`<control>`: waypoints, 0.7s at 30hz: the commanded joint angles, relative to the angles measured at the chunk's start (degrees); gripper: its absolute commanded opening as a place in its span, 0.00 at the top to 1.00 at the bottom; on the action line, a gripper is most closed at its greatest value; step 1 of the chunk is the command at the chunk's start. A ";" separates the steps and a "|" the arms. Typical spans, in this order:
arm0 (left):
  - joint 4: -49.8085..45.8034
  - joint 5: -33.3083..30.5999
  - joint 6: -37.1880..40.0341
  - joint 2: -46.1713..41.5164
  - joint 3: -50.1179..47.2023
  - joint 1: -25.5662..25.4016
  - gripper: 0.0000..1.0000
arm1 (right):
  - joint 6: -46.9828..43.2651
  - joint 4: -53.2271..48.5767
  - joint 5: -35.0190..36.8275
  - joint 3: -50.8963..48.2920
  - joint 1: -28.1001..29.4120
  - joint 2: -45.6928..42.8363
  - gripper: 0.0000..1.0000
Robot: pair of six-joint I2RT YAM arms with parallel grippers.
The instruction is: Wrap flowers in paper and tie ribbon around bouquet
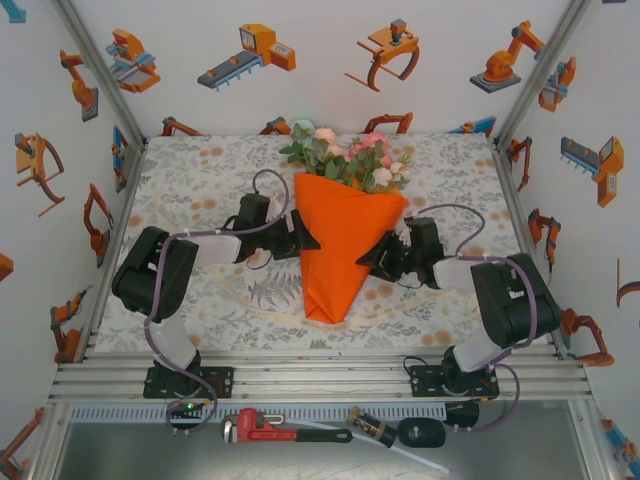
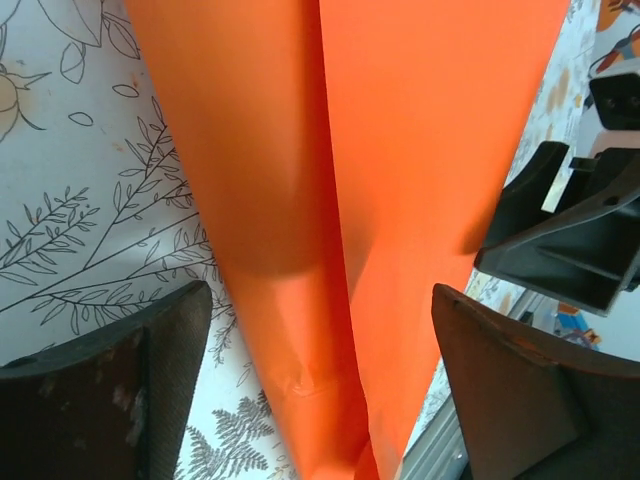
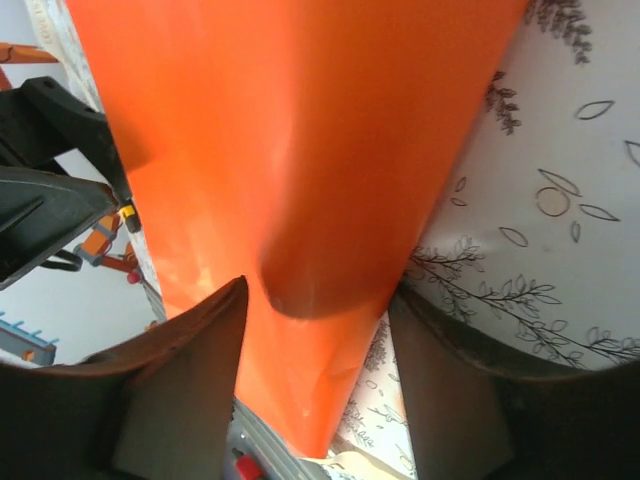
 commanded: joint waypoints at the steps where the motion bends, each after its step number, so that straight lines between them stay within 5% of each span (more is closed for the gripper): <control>1: 4.08 1.25 -3.12 2.27 -1.24 -0.94 0.41 | -0.65 -3.66 5.68 -0.32 0.38 1.49 0.54; 16: 12.67 2.65 -7.78 1.46 -1.41 -1.28 0.86 | -1.46 -6.61 7.85 7.25 0.38 1.18 0.78; 21: 12.74 3.02 -8.35 0.21 -0.52 -1.86 0.91 | -2.11 -10.35 7.31 8.96 0.39 -0.52 0.83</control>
